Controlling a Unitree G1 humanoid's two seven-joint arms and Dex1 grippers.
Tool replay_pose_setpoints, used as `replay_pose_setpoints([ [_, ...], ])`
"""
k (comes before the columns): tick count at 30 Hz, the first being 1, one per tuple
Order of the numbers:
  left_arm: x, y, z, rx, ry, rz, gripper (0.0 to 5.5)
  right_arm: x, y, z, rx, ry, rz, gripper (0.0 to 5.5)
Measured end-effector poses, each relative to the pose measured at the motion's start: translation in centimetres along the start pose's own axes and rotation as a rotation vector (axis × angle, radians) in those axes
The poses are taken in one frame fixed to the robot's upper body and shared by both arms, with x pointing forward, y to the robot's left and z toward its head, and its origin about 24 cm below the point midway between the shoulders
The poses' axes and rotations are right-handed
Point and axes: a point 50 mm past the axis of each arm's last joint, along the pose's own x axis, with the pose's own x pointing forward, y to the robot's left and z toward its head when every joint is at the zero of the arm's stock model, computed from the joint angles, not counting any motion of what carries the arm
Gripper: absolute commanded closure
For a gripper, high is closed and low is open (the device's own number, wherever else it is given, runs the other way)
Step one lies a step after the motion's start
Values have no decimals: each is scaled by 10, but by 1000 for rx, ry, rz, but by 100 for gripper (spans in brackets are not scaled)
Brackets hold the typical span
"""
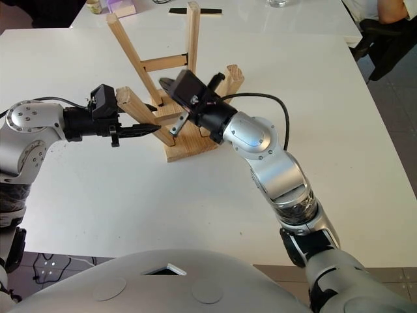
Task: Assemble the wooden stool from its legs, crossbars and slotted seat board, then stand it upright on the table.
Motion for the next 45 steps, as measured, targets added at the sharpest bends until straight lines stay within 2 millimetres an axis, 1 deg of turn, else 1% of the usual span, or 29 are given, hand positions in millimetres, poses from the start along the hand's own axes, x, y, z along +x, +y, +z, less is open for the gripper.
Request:
replay_pose_setpoints([
  [1,2,2,0,1,4,-3,345,0,11,-14,2,58,33,550],
  [3,2,5,0,5,12,-10,345,1,16,-16,-33,58,23,550],
  [6,3,6,1,18,14,-21,345,6,19,-13,-9,29,11,550],
  [8,4,6,2,31,17,-34,345,6,14,-5,99,-29,-3,550],
  [9,4,7,2,36,15,-36,345,-1,-3,14,187,-150,-62,550],
  [11,3,9,4,52,7,-35,345,-13,-28,42,274,-328,-133,550],
  [13,3,9,5,61,-1,-40,345,-30,-64,62,330,-466,-231,550],
  [14,3,9,5,64,-4,-41,345,-40,-79,68,334,-503,-283,550],
  [16,1,8,2,63,-4,-41,345,-68,-116,68,268,-485,-429,550],
  [18,-2,6,-1,61,1,-43,345,-99,-145,48,99,-266,-615,550],
  [19,-5,6,-1,61,8,-47,345,-108,-148,34,45,-142,-654,550],
  [20,-10,6,-2,59,19,-47,345,-113,-143,14,27,-11,-647,550],
  [21,-13,6,-2,58,24,-46,345,-112,-135,1,41,59,-610,550],
  [22,-16,6,-3,59,30,-46,345,-107,-115,-16,86,135,-531,550],
  [23,-17,5,-3,60,32,-47,345,-95,-92,-25,148,156,-429,550],
  [24,-17,5,-3,63,30,-48,345,-80,-67,-24,209,125,-315,550],
  [25,-16,5,-3,65,26,-54,345,-64,-44,-15,256,62,-202,550],
  [26,-17,5,-3,64,24,-63,345,-56,-34,-12,289,40,-202,550],
  [28,-20,7,-1,66,19,-63,345,-49,-27,-10,362,27,-255,550],
  [32,-24,6,-2,64,18,-60,345,-50,-24,-8,402,24,-262,550],
  [34,-27,0,-4,58,14,-75,345,-58,-26,-7,399,22,-179,550],
  [36,-29,-3,-5,60,4,-79,345,-65,-32,-9,364,31,-116,550],
  [37,-28,-5,-5,62,-15,-77,345,-69,-41,-11,331,38,-78,550],
  [38,-27,-6,-5,60,-30,-76,309,-72,-50,-13,311,46,-89,550],
  [39,-28,-6,-5,56,-43,-67,306,-75,-61,-19,284,66,-110,550],
  [41,-28,-7,-12,-12,-36,-63,270,-81,-76,-33,268,109,-158,550],
  [43,-29,-9,-15,-45,-34,-60,237,-81,-81,-45,274,144,-179,550],
  [44,-30,-10,-13,-49,-39,-61,218,-78,-78,-49,277,149,-166,550],
  [45,-30,-11,-13,-49,-43,-55,218,-75,-76,-49,278,146,-152,550],
])
